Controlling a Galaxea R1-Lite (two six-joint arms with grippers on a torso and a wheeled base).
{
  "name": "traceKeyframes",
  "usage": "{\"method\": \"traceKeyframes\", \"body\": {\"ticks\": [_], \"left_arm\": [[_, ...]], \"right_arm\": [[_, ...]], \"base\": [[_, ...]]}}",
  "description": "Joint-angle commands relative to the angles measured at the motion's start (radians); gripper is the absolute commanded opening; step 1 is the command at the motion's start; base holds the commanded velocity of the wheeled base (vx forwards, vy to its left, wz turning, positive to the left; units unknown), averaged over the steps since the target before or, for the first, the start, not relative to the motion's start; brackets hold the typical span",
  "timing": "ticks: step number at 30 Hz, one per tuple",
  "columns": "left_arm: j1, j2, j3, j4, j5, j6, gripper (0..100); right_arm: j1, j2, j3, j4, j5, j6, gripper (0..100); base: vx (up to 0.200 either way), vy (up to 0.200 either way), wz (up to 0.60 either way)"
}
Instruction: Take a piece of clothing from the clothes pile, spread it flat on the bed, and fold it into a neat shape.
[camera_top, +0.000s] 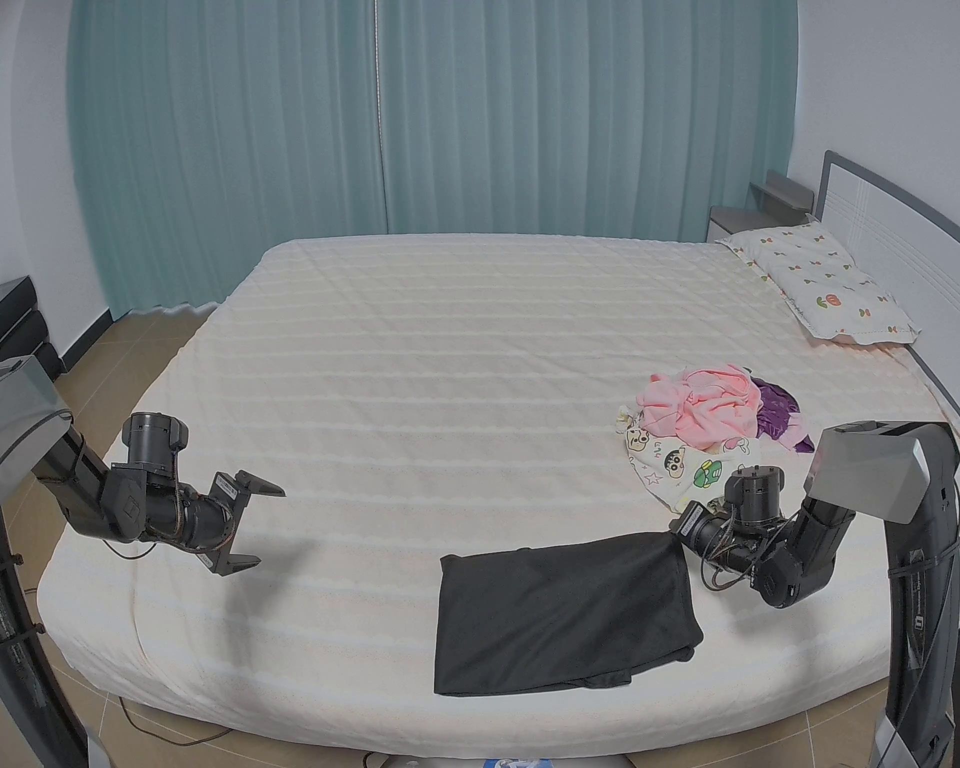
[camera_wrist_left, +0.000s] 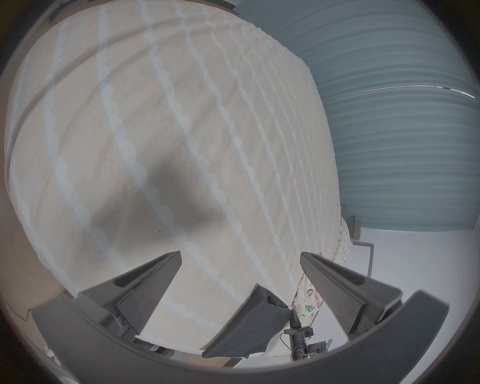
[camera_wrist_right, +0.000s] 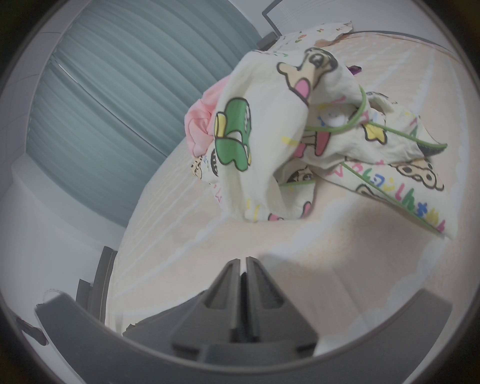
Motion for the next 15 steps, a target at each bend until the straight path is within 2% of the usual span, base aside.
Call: {"method": "traceKeyframes", "body": {"ticks": [1, 4, 8, 9, 10, 11, 12, 14, 15], "left_arm": [[0.000, 0.001, 0.000, 0.000, 0.000, 0.000, 100], [0.000, 0.001, 0.000, 0.000, 0.000, 0.000, 100], [0.001, 0.001, 0.000, 0.000, 0.000, 0.000, 100], [0.001, 0.001, 0.001, 0.000, 0.000, 0.000, 100], [0.000, 0.001, 0.001, 0.000, 0.000, 0.000, 100], [0.001, 0.001, 0.001, 0.000, 0.000, 0.000, 100], [0.001, 0.001, 0.001, 0.000, 0.000, 0.000, 100], [0.000, 0.001, 0.001, 0.000, 0.000, 0.002, 100], [0.000, 0.001, 0.001, 0.000, 0.000, 0.002, 100]], "right_arm": [[0.000, 0.017, 0.022, -0.025, 0.001, -0.002, 100], [-0.005, 0.002, 0.054, -0.046, 0.014, -0.007, 100], [-0.008, -0.010, 0.110, -0.076, 0.071, -0.030, 100], [-0.008, -0.014, 0.148, -0.111, 0.136, -0.068, 100], [-0.008, -0.014, 0.153, -0.120, 0.147, -0.074, 100], [-0.009, -0.012, 0.183, -0.165, 0.190, -0.114, 100], [-0.009, -0.012, 0.186, -0.169, 0.193, -0.117, 100], [-0.009, -0.004, 0.223, -0.226, 0.244, -0.172, 100], [-0.009, -0.004, 0.223, -0.226, 0.244, -0.172, 100]], "base": [[0.000, 0.000, 0.00], [0.000, 0.000, 0.00], [0.000, 0.000, 0.00], [0.000, 0.000, 0.00], [0.000, 0.000, 0.00], [0.000, 0.000, 0.00], [0.000, 0.000, 0.00], [0.000, 0.000, 0.00], [0.000, 0.000, 0.00]]}}
